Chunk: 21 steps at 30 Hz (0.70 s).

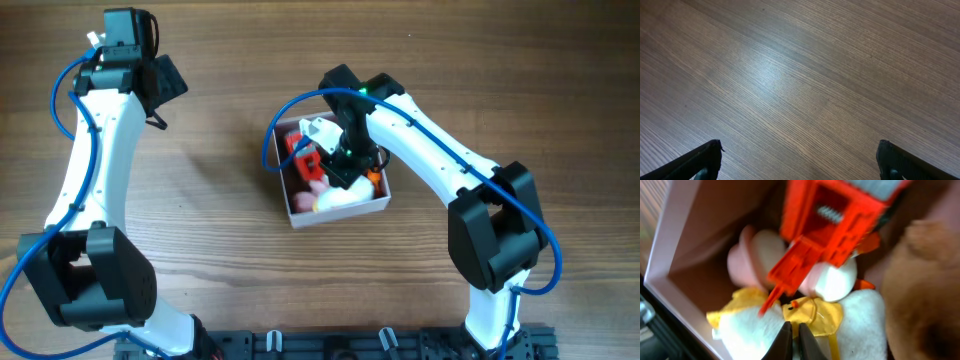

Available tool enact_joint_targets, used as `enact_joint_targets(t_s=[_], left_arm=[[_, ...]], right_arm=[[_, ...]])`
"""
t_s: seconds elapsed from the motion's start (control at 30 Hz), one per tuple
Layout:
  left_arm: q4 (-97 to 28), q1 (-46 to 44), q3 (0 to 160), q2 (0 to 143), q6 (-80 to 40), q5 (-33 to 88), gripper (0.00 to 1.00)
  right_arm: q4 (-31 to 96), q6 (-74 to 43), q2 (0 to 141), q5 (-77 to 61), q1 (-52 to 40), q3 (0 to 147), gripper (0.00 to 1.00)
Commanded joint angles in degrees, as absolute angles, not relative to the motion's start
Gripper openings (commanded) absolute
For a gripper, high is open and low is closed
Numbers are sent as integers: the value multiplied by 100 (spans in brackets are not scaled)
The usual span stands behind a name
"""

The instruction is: Pack container

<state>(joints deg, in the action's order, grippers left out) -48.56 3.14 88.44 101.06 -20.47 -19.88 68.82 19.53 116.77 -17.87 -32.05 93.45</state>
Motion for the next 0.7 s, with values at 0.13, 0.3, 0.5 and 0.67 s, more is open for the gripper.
enact_joint_targets(t_s=[0.13, 0.3, 0.5, 0.67], left_arm=[[-4847, 333, 8801, 10130, -1997, -2040, 100], [-4847, 333, 8801, 10130, -1997, -2040, 100], [-4847, 333, 8801, 10130, -1997, -2040, 100], [-4847, 333, 8801, 10130, -1997, -2040, 100]], right_arm=[[5975, 1734, 11603, -1503, -3208, 9260, 4], [5782, 1365, 11581, -1500, -3201, 9598, 4], [5916, 1142, 11559, -1553, -3201, 9863, 4], [6233, 1037, 11559, -1446, -3177, 9863, 4]])
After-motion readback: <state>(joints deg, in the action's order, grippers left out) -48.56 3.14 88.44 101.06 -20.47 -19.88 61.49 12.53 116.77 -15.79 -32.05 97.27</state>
